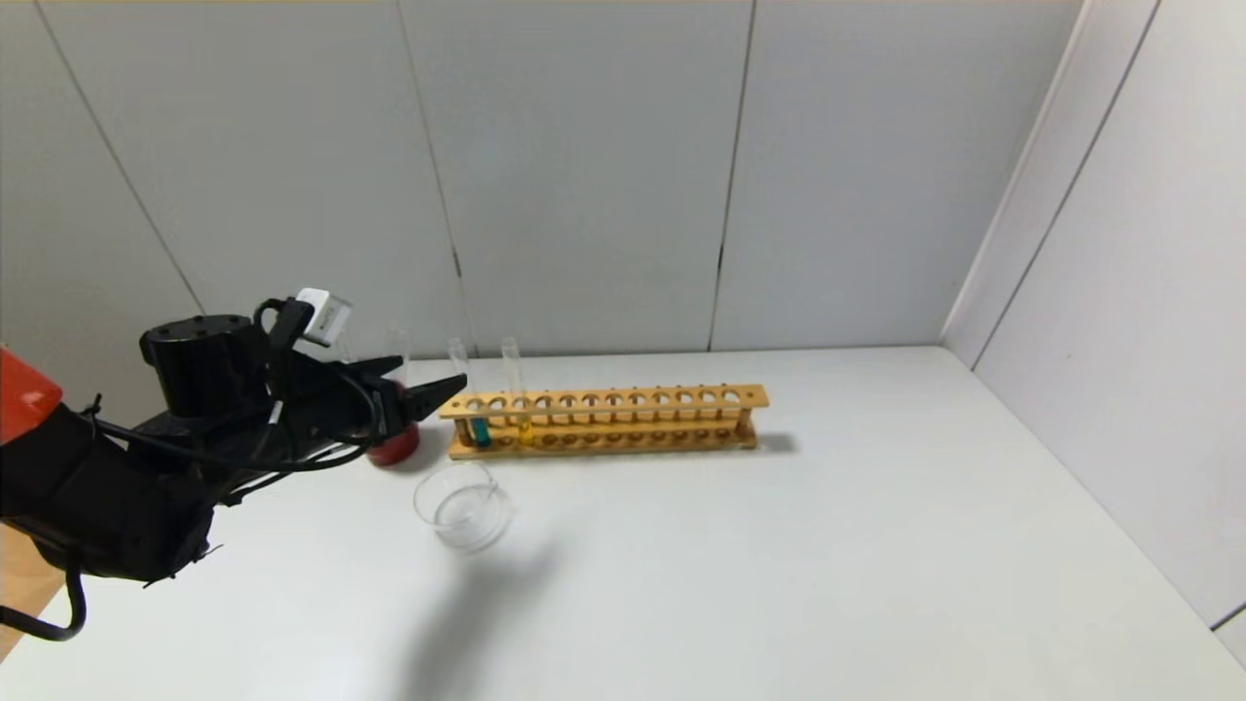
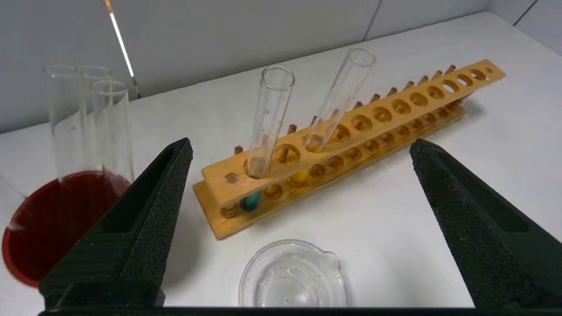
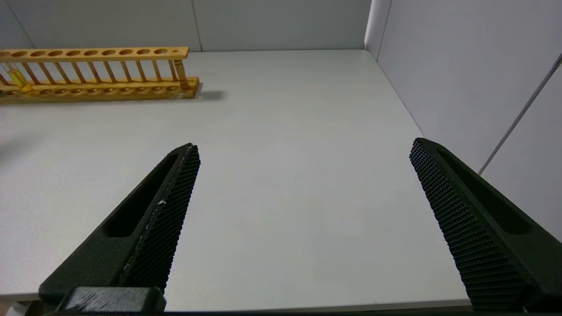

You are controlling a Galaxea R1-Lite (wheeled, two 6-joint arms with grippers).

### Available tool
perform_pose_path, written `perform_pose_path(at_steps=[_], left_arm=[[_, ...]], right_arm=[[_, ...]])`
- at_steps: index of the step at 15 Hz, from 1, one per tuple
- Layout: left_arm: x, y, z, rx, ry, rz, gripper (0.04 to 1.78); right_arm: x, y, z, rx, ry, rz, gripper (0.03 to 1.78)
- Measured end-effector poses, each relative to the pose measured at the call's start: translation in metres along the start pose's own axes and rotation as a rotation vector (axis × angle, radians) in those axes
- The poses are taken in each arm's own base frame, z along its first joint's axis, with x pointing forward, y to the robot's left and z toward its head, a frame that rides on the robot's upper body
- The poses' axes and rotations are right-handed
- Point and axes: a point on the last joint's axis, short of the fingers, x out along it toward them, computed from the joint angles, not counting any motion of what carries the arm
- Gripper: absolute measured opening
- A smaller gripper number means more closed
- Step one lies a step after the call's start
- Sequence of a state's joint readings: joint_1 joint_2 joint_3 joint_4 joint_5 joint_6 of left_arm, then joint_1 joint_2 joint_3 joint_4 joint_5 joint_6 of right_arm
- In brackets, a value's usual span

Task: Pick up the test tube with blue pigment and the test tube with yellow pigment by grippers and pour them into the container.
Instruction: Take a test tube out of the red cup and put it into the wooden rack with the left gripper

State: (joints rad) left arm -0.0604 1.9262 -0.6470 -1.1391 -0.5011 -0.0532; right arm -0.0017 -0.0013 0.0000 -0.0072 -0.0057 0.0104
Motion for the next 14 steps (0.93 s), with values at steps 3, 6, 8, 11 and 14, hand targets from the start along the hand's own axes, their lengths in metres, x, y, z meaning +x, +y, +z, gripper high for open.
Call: perform_pose_path(at_steps=[3,6,8,11,14], left_arm=[[0.008,0.006,-0.007,0.012,-0.021,-0.013,1.75],[0.018,0.013,-0.014,0.004,-0.009,-0.011,1.75],[0.025,0.016,-0.017,0.001,-0.008,-0.009,1.75],[0.033,0.021,-0.020,-0.003,-0.004,-0.007,1.75],[0.040,0.025,-0.023,-0.005,0.000,-0.007,1.75]], right_arm=[[0.000,0.000,0.000,0.000,0.000,0.000,1.75],[0.000,0.000,0.000,0.000,0.000,0.000,1.75],[0.000,0.000,0.000,0.000,0.000,0.000,1.75],[0.000,0.000,0.000,0.000,0.000,0.000,1.75],[0.000,0.000,0.000,0.000,0.000,0.000,1.75]])
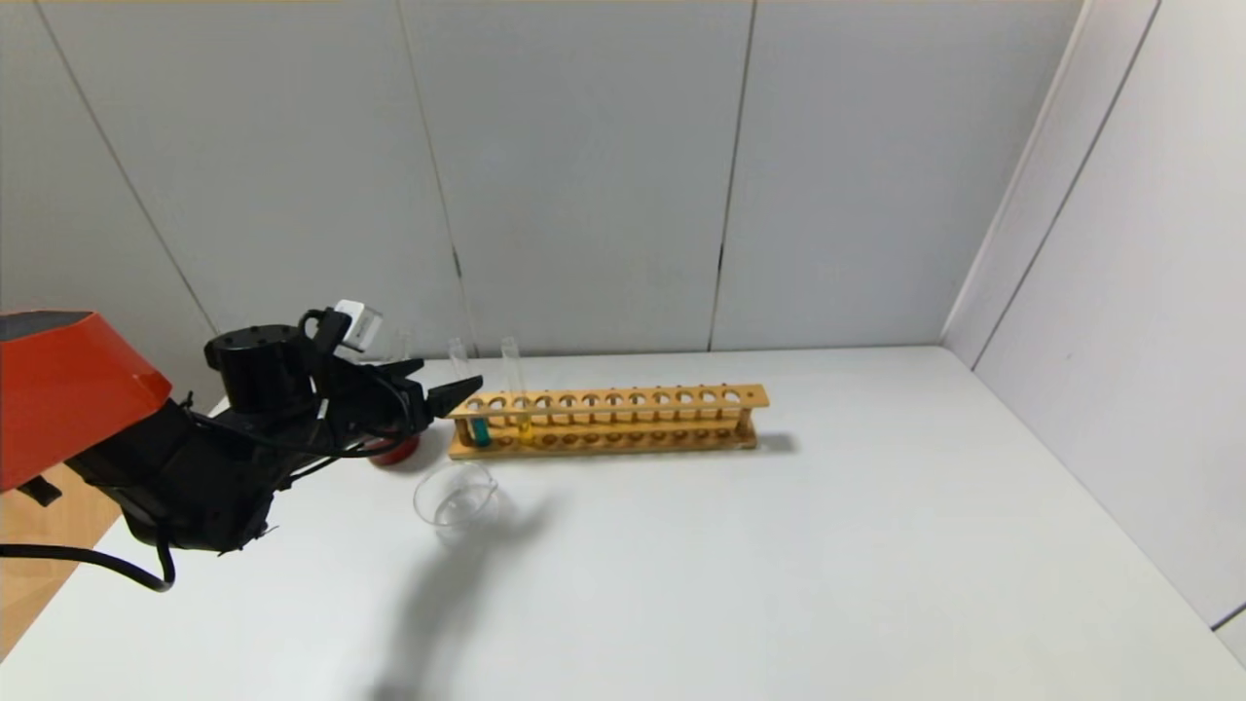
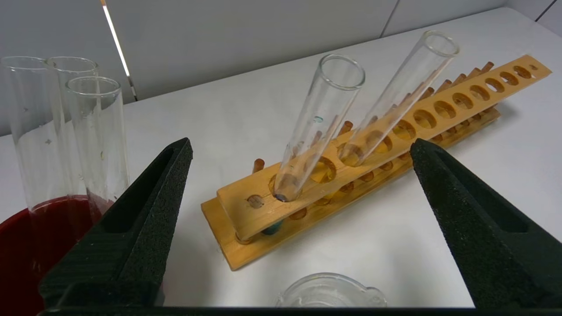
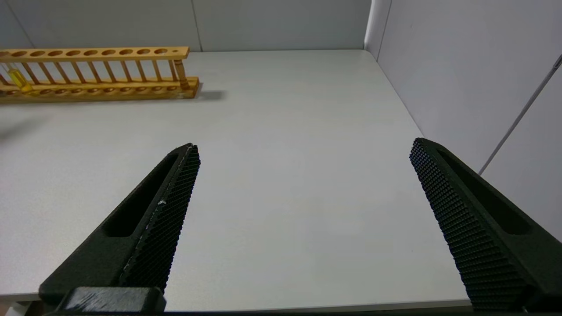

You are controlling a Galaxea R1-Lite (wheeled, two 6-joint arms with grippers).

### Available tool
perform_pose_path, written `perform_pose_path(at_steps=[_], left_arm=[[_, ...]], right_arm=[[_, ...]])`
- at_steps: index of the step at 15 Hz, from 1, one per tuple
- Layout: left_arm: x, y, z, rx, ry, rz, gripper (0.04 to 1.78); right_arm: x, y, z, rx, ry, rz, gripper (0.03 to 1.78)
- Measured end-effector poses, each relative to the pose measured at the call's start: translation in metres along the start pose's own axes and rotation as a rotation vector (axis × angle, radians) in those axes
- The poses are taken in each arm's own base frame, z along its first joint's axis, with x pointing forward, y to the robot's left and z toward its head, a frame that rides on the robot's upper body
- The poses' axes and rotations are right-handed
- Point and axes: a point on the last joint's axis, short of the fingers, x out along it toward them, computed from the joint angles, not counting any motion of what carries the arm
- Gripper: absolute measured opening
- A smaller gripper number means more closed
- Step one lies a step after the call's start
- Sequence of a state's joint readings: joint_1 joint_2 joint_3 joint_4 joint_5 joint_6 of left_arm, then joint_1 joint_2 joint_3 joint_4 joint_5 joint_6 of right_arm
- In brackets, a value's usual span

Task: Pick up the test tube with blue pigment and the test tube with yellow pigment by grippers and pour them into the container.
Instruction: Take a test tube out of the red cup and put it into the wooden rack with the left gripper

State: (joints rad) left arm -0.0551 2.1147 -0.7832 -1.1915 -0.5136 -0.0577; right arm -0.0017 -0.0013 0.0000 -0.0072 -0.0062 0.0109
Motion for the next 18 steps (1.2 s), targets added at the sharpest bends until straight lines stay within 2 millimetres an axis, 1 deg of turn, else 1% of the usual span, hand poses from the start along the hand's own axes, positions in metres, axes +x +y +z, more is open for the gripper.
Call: perform_pose_path(at_steps=[6,16,18], left_arm=[[0.007,0.004,-0.006,-0.008,0.015,0.001,1.75],[0.017,0.006,-0.009,-0.006,0.013,-0.008,1.75],[0.019,0.006,-0.011,-0.008,0.016,-0.009,1.71]], right_arm=[[0.000,0.000,0.000,0.000,0.000,0.000,1.75],[0.000,0.000,0.000,0.000,0.000,0.000,1.75],[0.000,0.000,0.000,0.000,0.000,0.000,1.75]])
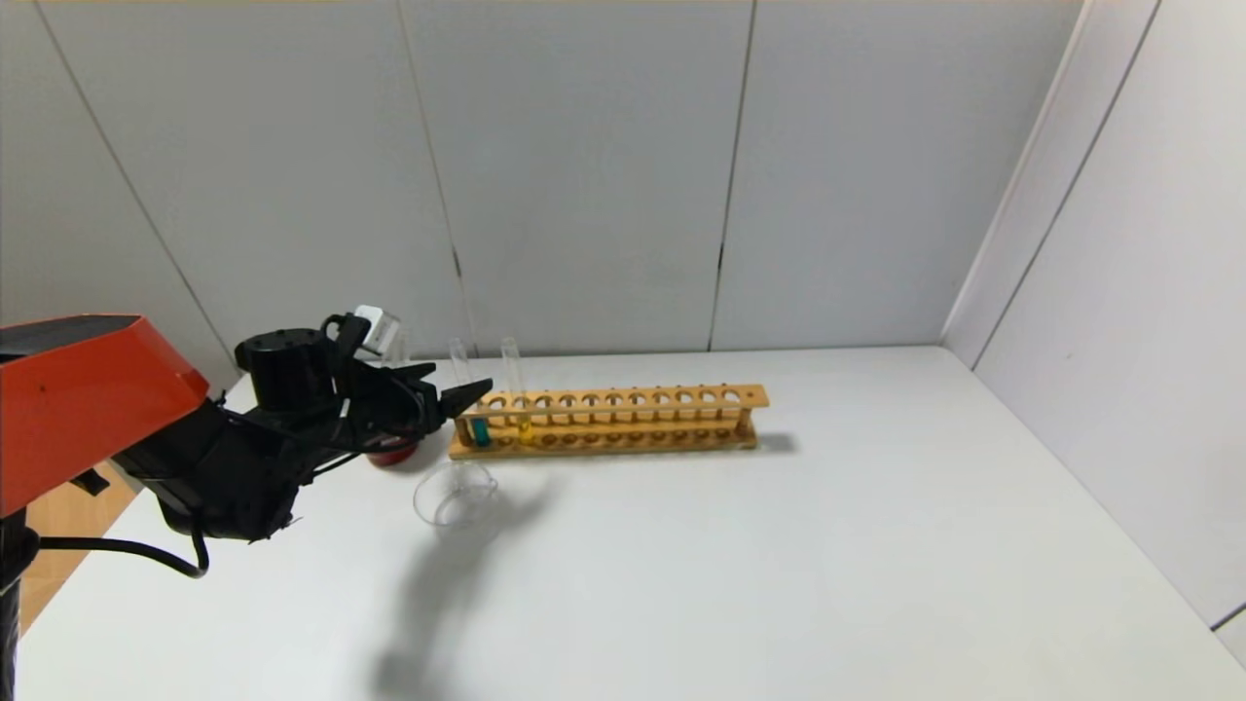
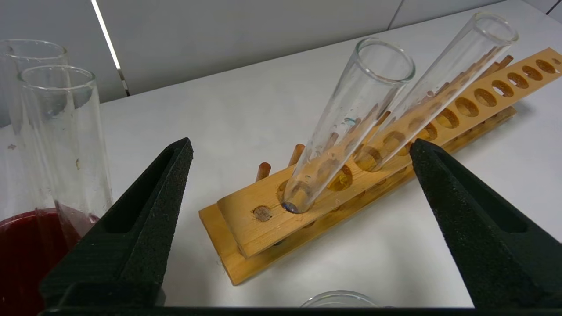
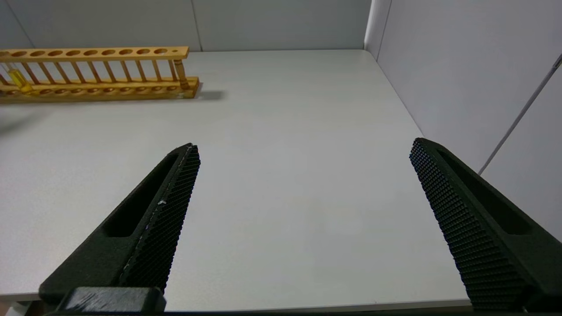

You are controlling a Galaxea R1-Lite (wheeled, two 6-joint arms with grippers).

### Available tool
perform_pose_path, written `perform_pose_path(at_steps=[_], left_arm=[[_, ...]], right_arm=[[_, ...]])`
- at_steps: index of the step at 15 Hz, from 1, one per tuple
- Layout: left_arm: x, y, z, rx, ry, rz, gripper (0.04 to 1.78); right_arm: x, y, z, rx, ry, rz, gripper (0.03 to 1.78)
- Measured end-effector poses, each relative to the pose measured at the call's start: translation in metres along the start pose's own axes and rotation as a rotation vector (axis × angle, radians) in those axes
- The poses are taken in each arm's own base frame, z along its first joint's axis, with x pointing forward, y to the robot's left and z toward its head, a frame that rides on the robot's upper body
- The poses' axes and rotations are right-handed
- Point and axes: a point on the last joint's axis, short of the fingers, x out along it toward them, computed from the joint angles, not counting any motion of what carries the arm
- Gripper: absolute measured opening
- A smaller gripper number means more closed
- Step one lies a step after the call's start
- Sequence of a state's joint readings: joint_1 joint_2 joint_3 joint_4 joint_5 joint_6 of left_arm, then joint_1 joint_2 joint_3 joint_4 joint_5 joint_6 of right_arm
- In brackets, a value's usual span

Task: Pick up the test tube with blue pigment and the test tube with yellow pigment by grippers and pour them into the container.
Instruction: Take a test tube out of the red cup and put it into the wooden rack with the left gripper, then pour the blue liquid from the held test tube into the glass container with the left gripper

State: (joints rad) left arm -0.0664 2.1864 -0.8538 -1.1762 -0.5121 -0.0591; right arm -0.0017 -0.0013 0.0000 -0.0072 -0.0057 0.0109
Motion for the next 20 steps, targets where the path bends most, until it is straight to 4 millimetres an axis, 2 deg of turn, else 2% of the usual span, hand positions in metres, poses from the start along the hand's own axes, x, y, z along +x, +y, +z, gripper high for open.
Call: perform_pose_path(at_steps=[2,4,8,10,16,18,20], left_arm=[[0.001,0.000,0.000,0.000,0.000,-0.002,1.56],[0.002,-0.001,-0.001,-0.001,0.003,-0.006,1.32],[0.008,-0.009,-0.002,0.005,0.003,-0.030,0.59],[0.009,-0.010,-0.002,0.006,0.002,-0.028,0.35],[0.009,-0.011,0.002,0.010,-0.008,-0.027,0.32],[0.009,-0.012,0.014,0.020,-0.027,-0.027,0.32],[0.008,-0.014,0.035,0.026,-0.039,-0.027,0.32]], right_arm=[[0.000,0.000,0.000,0.000,0.000,0.000,1.75],[0.000,0.000,0.000,0.000,0.000,0.000,1.75],[0.000,0.000,0.000,0.000,0.000,0.000,1.75],[0.000,0.000,0.000,0.000,0.000,0.000,1.75],[0.000,0.000,0.000,0.000,0.000,0.000,1.75],[0.000,0.000,0.000,0.000,0.000,0.000,1.75],[0.000,0.000,0.000,0.000,0.000,0.000,1.75]])
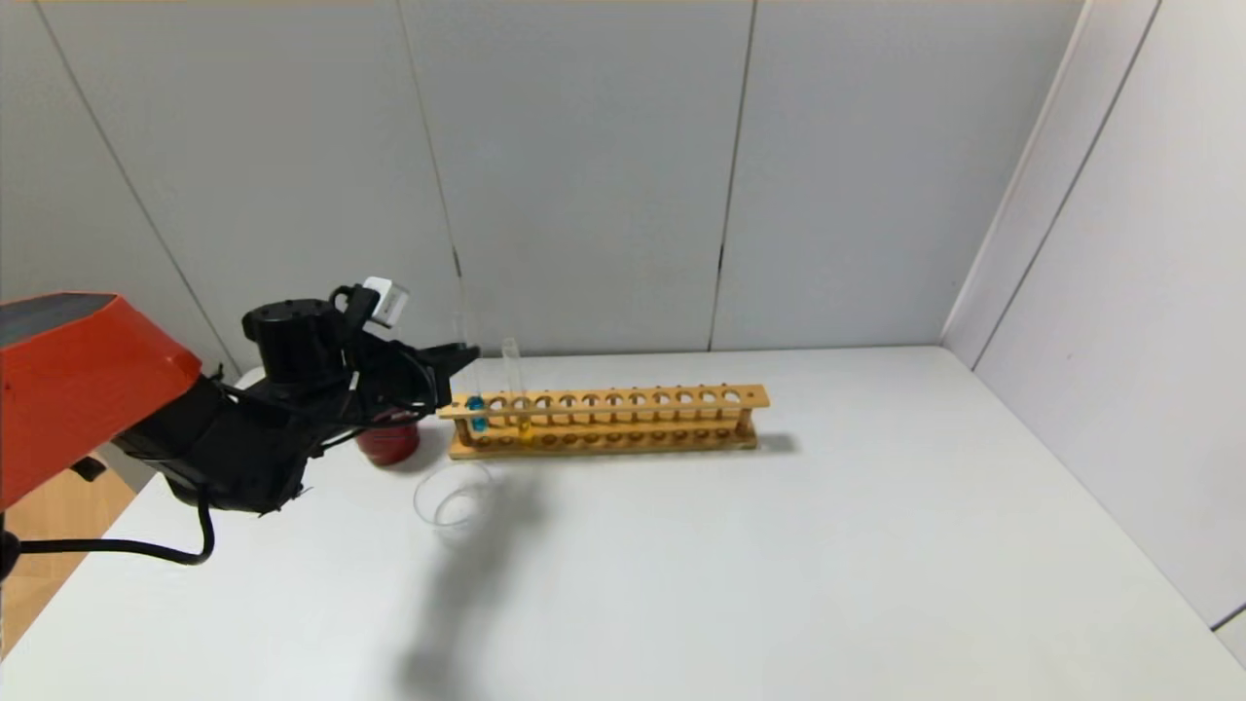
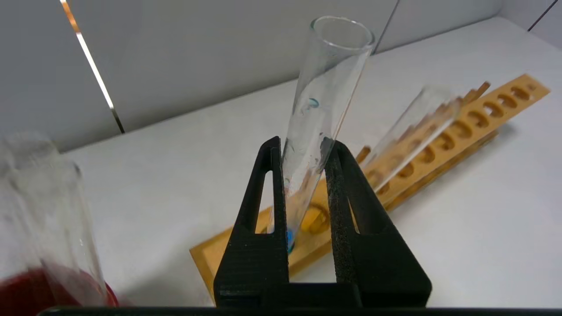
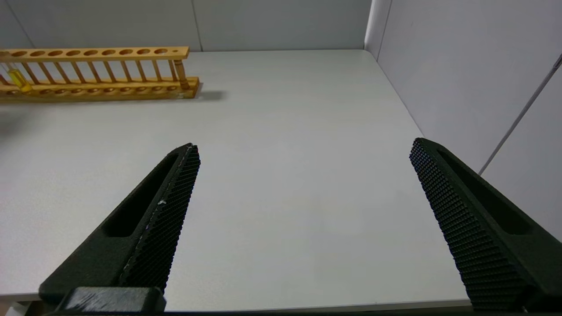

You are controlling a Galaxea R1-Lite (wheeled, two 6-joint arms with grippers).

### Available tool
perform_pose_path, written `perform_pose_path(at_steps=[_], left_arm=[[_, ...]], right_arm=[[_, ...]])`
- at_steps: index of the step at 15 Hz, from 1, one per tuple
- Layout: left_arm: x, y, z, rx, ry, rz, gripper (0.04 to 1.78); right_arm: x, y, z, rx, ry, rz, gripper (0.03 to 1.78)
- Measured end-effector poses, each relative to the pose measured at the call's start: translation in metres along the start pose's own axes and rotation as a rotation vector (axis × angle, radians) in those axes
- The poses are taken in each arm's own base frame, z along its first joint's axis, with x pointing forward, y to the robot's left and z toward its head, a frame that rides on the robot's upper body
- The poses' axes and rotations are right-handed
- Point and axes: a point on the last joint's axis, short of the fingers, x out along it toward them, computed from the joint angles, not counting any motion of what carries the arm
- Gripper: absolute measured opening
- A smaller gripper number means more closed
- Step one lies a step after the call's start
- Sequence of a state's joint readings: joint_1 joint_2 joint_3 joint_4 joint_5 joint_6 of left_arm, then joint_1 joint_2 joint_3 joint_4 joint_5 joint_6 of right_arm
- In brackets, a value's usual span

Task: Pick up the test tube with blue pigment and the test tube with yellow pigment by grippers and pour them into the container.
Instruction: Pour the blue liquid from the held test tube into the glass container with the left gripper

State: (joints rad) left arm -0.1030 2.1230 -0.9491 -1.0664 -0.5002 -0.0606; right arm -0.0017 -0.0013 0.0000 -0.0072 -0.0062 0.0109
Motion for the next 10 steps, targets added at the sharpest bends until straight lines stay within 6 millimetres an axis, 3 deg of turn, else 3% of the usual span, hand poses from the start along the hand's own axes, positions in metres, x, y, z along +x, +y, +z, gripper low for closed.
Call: perform_pose_path(at_steps=[5,10], left_arm=[[-0.017,-0.014,0.065,0.030,-0.055,-0.003,0.32],[-0.055,-0.034,0.118,0.054,-0.100,0.003,0.32]], right_arm=[[0.000,0.000,0.000,0.000,0.000,0.000,1.75],[0.000,0.000,0.000,0.000,0.000,0.000,1.75]])
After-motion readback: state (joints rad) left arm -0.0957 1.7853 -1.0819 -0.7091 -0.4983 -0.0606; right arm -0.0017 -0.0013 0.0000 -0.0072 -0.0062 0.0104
